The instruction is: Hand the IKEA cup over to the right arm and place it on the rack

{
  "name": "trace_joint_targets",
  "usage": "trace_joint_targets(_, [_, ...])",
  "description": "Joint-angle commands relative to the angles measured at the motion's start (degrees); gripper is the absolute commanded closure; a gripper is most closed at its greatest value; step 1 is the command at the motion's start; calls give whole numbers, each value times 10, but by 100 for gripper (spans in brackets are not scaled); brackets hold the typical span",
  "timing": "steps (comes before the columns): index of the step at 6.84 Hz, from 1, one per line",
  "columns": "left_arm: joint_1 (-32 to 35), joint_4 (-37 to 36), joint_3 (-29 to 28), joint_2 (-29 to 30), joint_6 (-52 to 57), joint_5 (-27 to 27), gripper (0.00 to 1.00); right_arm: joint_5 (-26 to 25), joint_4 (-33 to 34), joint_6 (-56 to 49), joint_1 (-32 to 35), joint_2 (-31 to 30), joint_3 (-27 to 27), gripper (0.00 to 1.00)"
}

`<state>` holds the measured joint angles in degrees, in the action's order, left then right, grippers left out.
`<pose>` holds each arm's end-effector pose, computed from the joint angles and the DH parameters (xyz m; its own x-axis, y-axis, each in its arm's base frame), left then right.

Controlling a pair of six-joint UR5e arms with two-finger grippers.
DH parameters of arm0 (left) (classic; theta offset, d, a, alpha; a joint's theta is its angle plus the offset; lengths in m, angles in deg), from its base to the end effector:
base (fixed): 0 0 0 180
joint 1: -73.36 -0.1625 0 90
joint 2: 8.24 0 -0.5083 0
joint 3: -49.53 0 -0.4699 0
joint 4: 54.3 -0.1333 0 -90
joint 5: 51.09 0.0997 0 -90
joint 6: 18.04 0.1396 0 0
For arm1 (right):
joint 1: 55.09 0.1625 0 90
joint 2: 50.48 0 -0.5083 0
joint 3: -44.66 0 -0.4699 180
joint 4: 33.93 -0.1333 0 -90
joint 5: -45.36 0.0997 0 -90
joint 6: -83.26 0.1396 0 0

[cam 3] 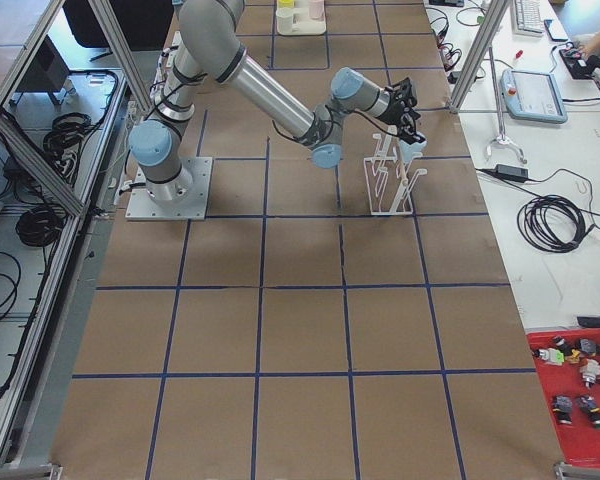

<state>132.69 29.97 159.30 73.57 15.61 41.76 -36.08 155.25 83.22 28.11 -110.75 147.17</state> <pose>0.1325 -0.4712 0.4224 -0.9984 0.0537 0.0153 0.0550 0.9922 0.1123 0.0618 -0.7829 0.2963 -0.9967 -0.0072 -0.0806 0.0639 0.5417 -0.8382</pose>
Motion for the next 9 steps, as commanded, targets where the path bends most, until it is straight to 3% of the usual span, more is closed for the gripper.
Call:
trace_joint_targets(1, [2, -6, 11, 11, -4, -1, 1, 6, -26, 14, 19, -60, -3, 0])
trace_joint_targets(2, [2, -24, 23, 20, -5, -1, 1, 7, -28, 44, 37, -86, 1, 0])
trace_joint_targets(3, [2, -87, 65, 27, -4, -1, 1, 8, -33, 102, 53, -112, 8, 0])
trace_joint_targets(5, [1, -181, 149, 27, -4, -1, 1, 9, -32, 206, 101, -173, 72, 0])
trace_joint_targets(7, [-2, -227, 183, 41, -2, 0, 1, 14, -27, 349, 137, -204, 108, 0])
trace_joint_targets(9, [-5, -275, 189, 83, -2, 5, 2, 14, 34, 559, 162, -198, 128, 0])
